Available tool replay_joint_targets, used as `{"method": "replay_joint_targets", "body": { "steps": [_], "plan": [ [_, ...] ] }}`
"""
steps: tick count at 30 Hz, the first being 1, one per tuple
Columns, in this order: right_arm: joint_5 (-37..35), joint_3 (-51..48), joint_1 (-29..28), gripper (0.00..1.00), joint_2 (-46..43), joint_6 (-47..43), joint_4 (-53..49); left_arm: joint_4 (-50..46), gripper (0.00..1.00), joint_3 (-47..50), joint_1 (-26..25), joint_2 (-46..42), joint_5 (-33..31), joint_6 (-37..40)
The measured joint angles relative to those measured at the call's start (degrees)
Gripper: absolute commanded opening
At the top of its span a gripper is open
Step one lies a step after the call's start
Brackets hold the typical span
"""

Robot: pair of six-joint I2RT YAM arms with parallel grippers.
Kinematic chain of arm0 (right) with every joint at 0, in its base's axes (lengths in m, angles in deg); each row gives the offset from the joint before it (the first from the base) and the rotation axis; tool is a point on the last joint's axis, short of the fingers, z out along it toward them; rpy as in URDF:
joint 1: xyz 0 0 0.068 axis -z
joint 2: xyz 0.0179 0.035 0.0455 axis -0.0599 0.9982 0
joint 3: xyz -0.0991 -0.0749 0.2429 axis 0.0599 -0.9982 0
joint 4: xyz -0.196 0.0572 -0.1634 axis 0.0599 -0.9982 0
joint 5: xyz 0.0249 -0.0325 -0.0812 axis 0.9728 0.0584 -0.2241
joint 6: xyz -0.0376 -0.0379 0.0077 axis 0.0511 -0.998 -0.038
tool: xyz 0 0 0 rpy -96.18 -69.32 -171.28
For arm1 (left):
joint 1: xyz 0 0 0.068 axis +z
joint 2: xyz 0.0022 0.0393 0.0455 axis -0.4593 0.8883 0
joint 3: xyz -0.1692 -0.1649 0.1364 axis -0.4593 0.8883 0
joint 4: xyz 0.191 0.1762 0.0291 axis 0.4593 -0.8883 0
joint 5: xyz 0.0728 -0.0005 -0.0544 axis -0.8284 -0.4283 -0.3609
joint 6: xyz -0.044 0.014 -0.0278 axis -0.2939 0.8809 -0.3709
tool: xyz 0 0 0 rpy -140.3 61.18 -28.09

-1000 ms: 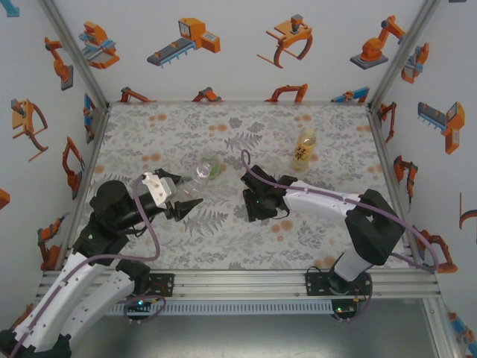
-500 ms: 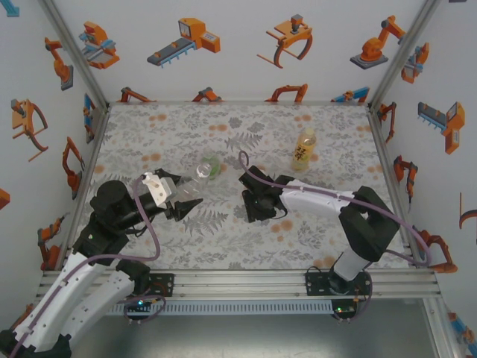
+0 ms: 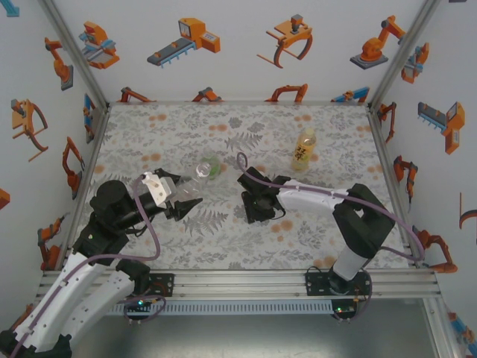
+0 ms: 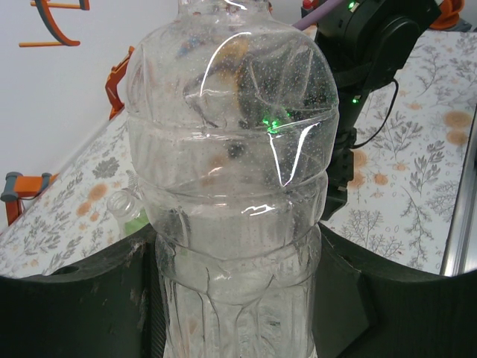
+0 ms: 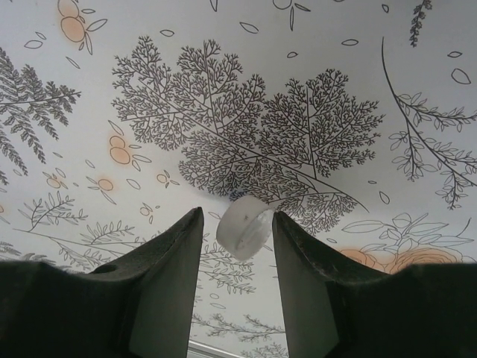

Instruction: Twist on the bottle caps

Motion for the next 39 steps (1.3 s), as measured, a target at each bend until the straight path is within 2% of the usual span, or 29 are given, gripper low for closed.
{"method": "replay_joint_targets", "body": {
  "steps": [5, 13, 19, 24, 27, 29, 39],
  "plan": [
    [-0.2, 0.0, 0.0, 0.40, 0.5, 0.0, 0.4, 0.0, 0.00, 0.0, 0.0, 0.0, 0.0, 0.0],
    [0.1, -0.1, 0.1, 0.27, 0.8, 0.4, 1.4, 0.0, 0.00, 0.0, 0.0, 0.0, 0.0, 0.0],
    [6.2, -5.0, 1.8, 0.24, -1.2, 2.7, 10.7, 0.0, 0.00, 0.0, 0.0, 0.1, 0.0, 0.0],
    [11.9, -10.5, 4.5, 0.24, -3.5, 5.6, 18.7, 0.0, 0.00, 0.0, 0.0, 0.2, 0.0, 0.0],
    [13.2, -12.3, 6.1, 0.31, -4.2, 6.8, 21.4, 0.0, 0.00, 0.0, 0.0, 0.2, 0.0, 0.0],
    [13.4, -13.4, 6.8, 0.34, -4.7, 7.3, 22.3, 0.0, 0.00, 0.0, 0.0, 0.3, 0.0, 0.0],
    [9.9, -19.7, 9.2, 0.40, -11.1, 7.3, 24.5, 0.0, 0.00, 0.0, 0.0, 1.1, 0.0, 0.0]
  ]
}}
